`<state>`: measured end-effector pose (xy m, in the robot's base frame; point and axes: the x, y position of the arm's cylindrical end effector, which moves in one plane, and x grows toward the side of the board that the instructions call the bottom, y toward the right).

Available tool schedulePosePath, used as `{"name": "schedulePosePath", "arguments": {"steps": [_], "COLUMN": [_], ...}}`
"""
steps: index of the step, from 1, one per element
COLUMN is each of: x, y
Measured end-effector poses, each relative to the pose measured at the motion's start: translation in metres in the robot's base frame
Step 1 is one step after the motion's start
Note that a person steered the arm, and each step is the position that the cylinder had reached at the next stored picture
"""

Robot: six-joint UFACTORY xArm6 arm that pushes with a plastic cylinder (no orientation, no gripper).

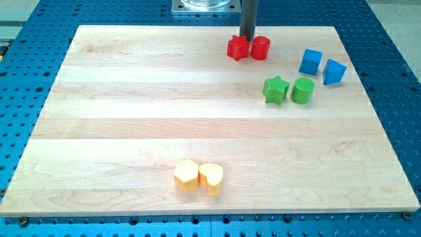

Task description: Move the red blocks diagonal to each other

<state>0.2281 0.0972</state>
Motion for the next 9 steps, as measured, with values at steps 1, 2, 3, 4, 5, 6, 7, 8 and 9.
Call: {"name": "schedulePosePath", "arguments": {"steps": [1,2,3,4,5,6,7,8,9], "x": [-0.001,0.007,0.013,0.011,0.031,0.041,0.04,0.04,0.041], "y": [0.009,0.009,0.029,0.057,0.041,0.012,0.001,0.001,-0.005]}}
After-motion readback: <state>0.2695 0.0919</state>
